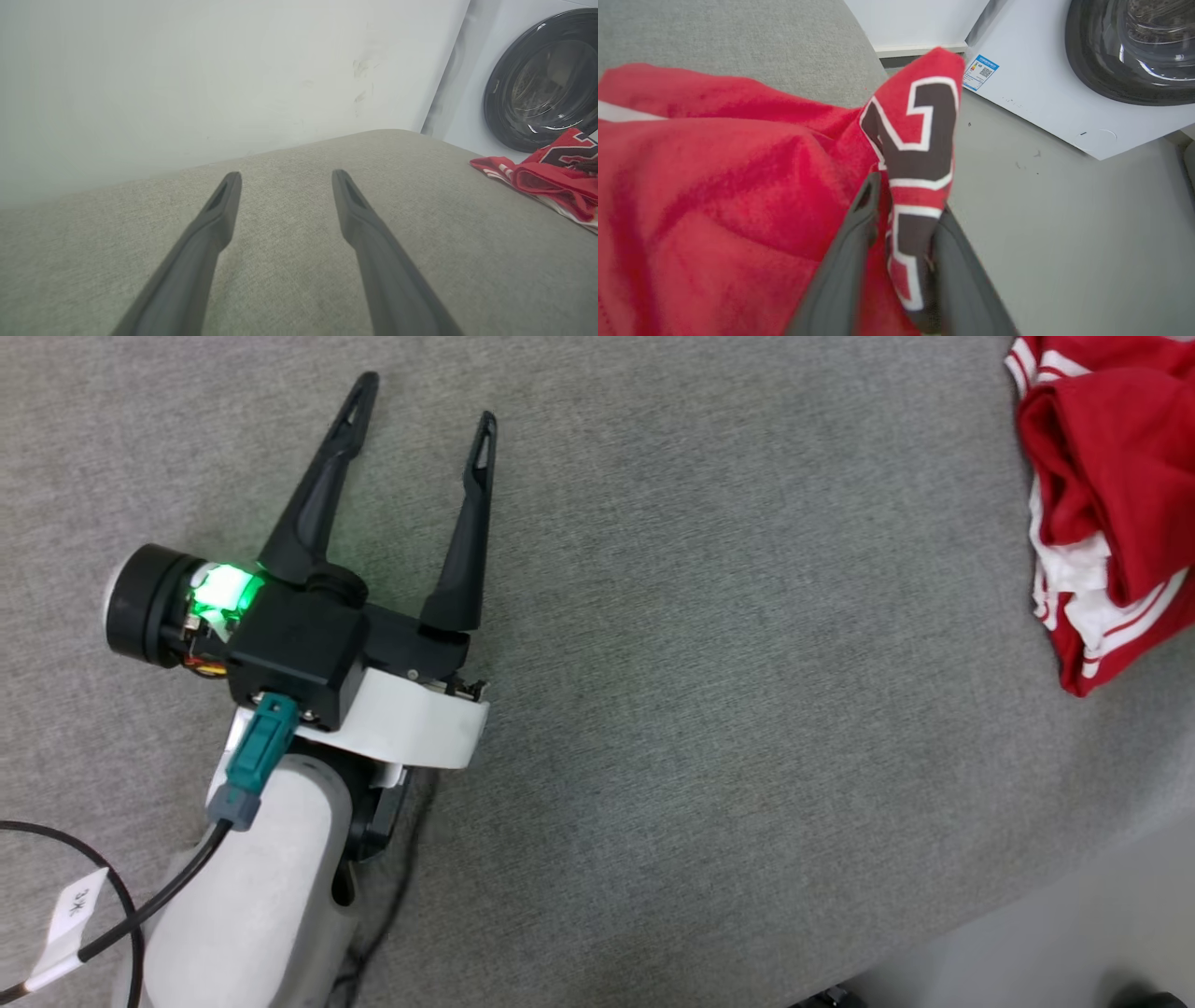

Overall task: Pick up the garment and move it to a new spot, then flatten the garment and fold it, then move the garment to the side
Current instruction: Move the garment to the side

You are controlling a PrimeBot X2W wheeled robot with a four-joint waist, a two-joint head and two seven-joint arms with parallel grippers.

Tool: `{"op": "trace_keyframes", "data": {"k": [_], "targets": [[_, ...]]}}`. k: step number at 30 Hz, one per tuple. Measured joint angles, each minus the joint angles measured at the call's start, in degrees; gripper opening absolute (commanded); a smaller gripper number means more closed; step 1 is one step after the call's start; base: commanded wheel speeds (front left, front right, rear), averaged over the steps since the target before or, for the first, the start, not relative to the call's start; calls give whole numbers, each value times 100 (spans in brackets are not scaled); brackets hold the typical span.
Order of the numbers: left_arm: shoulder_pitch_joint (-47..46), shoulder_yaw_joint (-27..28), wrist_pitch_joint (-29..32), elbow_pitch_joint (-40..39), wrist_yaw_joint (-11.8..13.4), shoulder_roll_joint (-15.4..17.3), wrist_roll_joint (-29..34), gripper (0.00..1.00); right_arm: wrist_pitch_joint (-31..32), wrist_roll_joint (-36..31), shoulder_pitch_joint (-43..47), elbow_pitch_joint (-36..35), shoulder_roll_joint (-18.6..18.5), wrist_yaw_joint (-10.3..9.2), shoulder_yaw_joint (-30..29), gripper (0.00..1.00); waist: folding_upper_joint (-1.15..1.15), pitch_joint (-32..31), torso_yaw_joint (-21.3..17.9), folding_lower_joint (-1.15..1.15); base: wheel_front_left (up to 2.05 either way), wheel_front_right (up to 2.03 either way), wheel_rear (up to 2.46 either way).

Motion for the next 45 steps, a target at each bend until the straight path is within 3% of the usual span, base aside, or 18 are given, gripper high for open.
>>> {"op": "trace_keyframes", "data": {"k": [9,18,27,35,45], "targets": [[198,26,-185,194,92,-26,-118,100,-708,-102,-222,859,-143,0,-216,100,0,-264,77,0,0,0,0],[823,182,-634,535,300,-188,-450,100,-924,-186,275,535,-178,0,-22,100,0,-1085,111,-1,0,0,0],[1522,394,-918,805,509,-331,-777,100,-950,154,1530,-844,192,0,308,100,0,-1971,376,-1,0,0,0],[1774,488,-1046,1132,589,-488,-942,100,-764,452,2656,-2443,592,-1,524,100,0,-2360,1022,-1,0,0,0],[2139,815,-1102,1467,642,-464,-984,100,-207,163,3768,-4378,1050,-1,480,100,0,-2867,1678,-2,0,0,0]]}}
